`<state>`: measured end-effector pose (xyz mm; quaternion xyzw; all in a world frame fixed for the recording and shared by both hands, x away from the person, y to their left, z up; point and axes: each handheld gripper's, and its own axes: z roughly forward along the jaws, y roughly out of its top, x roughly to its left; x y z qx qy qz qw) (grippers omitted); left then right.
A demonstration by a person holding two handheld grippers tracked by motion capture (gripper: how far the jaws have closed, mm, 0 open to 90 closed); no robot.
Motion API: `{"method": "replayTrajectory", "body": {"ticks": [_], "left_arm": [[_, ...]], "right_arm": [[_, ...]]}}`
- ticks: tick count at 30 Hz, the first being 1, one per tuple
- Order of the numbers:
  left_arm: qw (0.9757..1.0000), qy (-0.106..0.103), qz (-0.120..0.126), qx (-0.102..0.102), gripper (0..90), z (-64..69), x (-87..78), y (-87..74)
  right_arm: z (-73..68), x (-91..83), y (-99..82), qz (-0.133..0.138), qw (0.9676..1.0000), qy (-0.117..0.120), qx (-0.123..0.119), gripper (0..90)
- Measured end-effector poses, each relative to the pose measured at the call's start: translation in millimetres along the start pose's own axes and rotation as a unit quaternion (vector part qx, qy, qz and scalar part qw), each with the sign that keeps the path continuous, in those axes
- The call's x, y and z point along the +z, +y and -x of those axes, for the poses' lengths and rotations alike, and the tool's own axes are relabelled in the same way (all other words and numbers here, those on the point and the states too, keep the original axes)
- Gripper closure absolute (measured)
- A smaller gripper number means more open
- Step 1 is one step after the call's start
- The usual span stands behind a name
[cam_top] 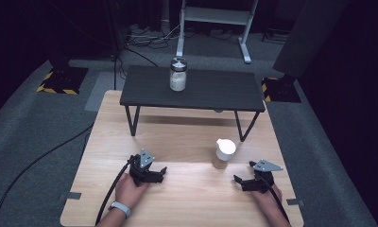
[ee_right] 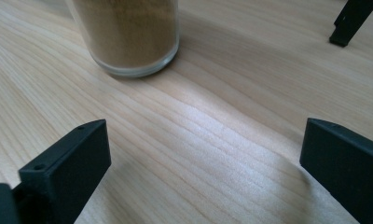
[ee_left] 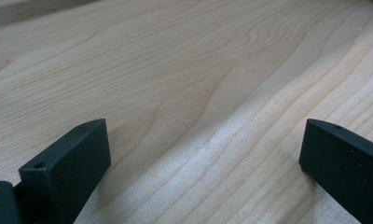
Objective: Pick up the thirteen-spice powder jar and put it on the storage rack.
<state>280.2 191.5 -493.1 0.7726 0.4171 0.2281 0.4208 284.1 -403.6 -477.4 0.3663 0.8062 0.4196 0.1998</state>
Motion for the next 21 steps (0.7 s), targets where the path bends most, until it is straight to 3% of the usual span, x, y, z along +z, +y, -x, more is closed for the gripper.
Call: {"method": "replayTrajectory", "body": {"ticks": [7, 13, 21], "left_arm": [[1.0, 0.0, 0.0, 0.0, 1.8, 0.0, 0.0, 0.0], [1.0, 0.001, 0.0, -0.001, 1.8, 0.3, 0.0, 0.1], [1.0, 0.001, 0.0, -0.001, 1.8, 0.3, 0.0, 0.2]], "right_arm": [[0.7, -15.3, 0.5, 0.043, 0.999, 0.004, -0.005, 0.3], [-2.8, -31.5, 4.3, 0.097, 0.9952, 0.005, -0.011, 0.5], [-8.2, -41.0, 4.9, 0.136, 0.9904, 0.004, -0.021, 0.5]]}}
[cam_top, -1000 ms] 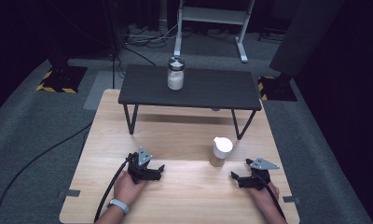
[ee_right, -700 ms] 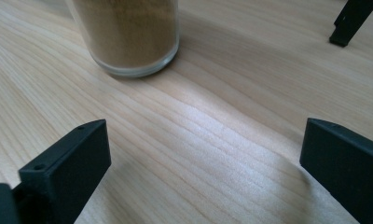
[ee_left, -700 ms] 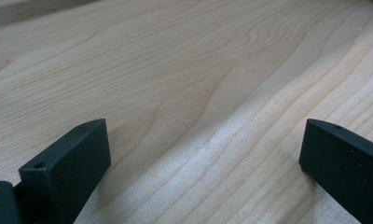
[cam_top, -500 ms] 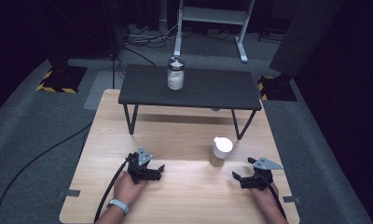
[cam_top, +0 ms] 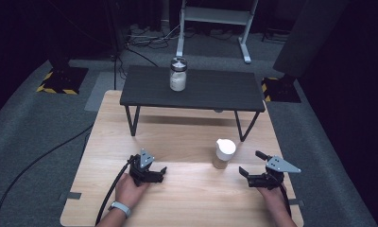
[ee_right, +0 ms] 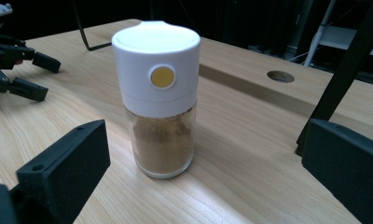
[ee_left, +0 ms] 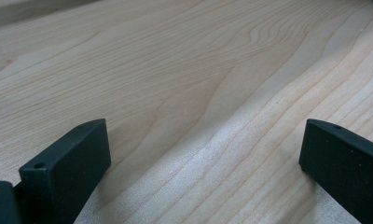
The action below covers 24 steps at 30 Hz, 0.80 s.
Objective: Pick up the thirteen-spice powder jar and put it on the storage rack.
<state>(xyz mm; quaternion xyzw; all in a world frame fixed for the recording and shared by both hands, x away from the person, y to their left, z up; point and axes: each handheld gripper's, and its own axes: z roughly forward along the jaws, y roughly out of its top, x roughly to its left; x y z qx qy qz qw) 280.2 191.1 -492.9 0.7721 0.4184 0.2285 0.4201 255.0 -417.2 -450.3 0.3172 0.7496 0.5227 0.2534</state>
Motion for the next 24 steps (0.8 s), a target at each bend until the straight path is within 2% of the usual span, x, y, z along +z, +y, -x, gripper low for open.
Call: {"method": "replayTrajectory", "body": {"ticks": [3, 6, 9, 24], "left_arm": [[1.0, 0.0, 0.0, 0.0, 1.8, 0.0, 0.0, 0.0], [1.0, 0.002, 0.0, -0.001, 1.8, 0.5, 0.1, 0.1], [1.0, 0.002, 0.0, -0.001, 1.8, 0.5, 0.1, 0.2], [1.0, 0.003, -0.001, -0.002, 1.8, 0.8, 0.1, 0.4]], "right_arm": [[0.1, 1.7, 0.2, -0.001, 1.0, 0.003, 0.004, 0.5], [-1.2, 6.1, 2.7, -0.011, 0.9999, 0.002, -0.003, 0.3], [-0.8, 11.1, 3.3, -0.013, 0.9999, 0.005, 0.003, 0.2], [-6.2, 58.5, 11.6, -0.011, 0.9991, 0.041, 0.002, 2.3]]}}
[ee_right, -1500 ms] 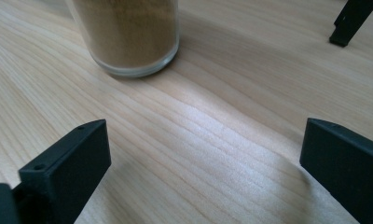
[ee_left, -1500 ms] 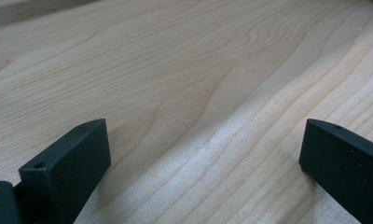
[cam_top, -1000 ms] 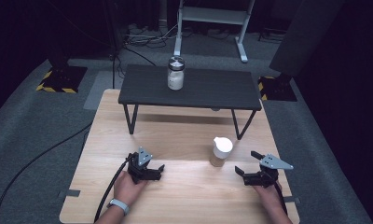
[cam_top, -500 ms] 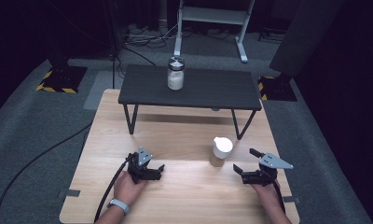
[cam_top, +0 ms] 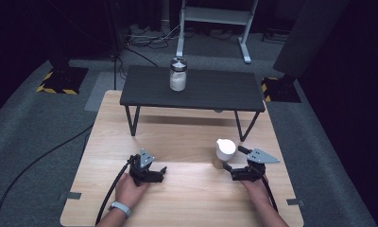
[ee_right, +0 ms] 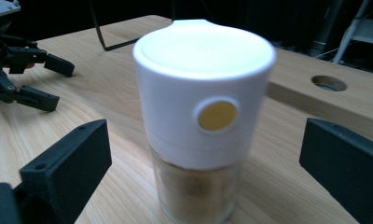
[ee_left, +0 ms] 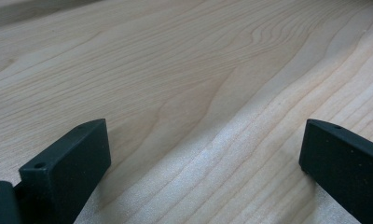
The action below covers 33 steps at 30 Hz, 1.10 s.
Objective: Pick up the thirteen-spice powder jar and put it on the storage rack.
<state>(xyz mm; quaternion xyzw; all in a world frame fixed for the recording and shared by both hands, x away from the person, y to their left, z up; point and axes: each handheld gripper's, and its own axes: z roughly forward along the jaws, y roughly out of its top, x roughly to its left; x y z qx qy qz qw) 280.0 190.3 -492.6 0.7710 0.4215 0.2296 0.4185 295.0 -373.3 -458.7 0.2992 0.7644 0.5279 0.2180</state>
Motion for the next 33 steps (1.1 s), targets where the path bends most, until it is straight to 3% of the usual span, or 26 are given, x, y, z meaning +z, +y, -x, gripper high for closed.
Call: {"method": "replayTrajectory", "body": {"ticks": [7, 12, 15, 25, 28, 33], "left_arm": [[1.0, 0.0, 0.0, 0.0, 1.8, 0.0, 0.0, 0.0], [1.0, 0.0, 0.0, 0.0, 1.8, 0.0, 0.0, 0.0], [1.0, 0.0, 0.0, 0.0, 1.8, 0.0, 0.0, -0.1], [1.0, 0.0, 0.0, 0.0, 1.8, -0.1, 0.0, -0.1], [1.0, 0.0, 0.0, 0.001, 1.8, -0.1, 0.0, -0.1], [1.0, -0.001, 0.0, 0.001, 1.9, -0.2, 0.0, -0.1]], "right_arm": [[-1.4, 22.2, 4.4, -0.008, 0.9999, 0.011, 0.005, 9.2], [-8.1, 31.9, 4.0, -0.032, 0.9995, -0.006, -0.001, 20.8], [-14.7, 31.6, 1.4, -0.032, 0.9991, -0.026, -0.011, 28.3], [-14.4, 30.4, 2.1, -0.032, 0.9991, -0.026, -0.006, 29.5], [-15.9, 29.5, 6.6, -0.039, 0.999, -0.024, -0.001, 29.6], [-19.4, 26.0, 15.3, -0.028, 0.9994, -0.021, -0.003, 29.6]]}}
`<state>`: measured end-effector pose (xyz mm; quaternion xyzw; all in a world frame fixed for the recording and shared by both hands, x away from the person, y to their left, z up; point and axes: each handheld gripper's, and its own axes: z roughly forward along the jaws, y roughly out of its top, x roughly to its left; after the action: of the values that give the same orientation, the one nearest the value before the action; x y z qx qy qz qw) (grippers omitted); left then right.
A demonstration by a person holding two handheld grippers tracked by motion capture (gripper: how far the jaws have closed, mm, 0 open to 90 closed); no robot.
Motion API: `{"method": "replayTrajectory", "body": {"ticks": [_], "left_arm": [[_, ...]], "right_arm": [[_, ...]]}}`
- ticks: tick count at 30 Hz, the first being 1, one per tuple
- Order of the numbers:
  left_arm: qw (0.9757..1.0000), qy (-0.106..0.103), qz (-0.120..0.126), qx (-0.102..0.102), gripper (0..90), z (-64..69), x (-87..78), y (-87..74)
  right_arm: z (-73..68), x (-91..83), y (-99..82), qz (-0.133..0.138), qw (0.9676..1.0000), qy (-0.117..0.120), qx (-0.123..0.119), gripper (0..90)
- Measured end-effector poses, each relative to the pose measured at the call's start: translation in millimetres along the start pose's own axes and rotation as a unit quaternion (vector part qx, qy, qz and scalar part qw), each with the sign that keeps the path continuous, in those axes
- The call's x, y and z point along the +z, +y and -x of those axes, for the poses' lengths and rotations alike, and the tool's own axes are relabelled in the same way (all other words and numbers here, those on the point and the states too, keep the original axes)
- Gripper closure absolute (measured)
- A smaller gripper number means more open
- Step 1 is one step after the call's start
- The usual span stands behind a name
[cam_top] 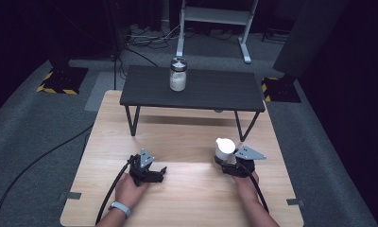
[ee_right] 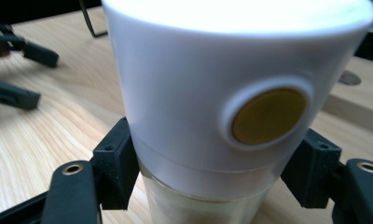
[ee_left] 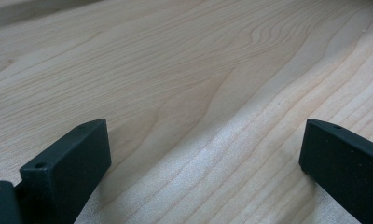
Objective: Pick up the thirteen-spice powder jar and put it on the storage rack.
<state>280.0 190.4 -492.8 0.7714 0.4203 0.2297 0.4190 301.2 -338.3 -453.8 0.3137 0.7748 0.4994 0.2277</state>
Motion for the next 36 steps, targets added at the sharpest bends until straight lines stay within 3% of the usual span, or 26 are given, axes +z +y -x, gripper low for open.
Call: {"method": "replayTrajectory", "body": {"ticks": [9, 25, 36], "left_arm": [[1.0, 0.0, 0.0, 0.0, 1.9, -0.1, 0.0, 0.0], [1.0, -0.002, 0.0, 0.002, 1.9, -0.5, 0.0, 0.1], [1.0, -0.003, -0.001, 0.002, 1.9, -0.5, 0.2, 0.3]], "right_arm": [[-4.2, -7.0, 31.0, 0.03, 0.9995, -0.005, -0.007, 29.6], [3.5, -25.7, 119.5, 0.07, 0.9974, -0.017, 0.0, 29.6], [7.8, -19.8, 177.4, 0.07, 0.997, -0.03, 0.01, 29.6]]}}
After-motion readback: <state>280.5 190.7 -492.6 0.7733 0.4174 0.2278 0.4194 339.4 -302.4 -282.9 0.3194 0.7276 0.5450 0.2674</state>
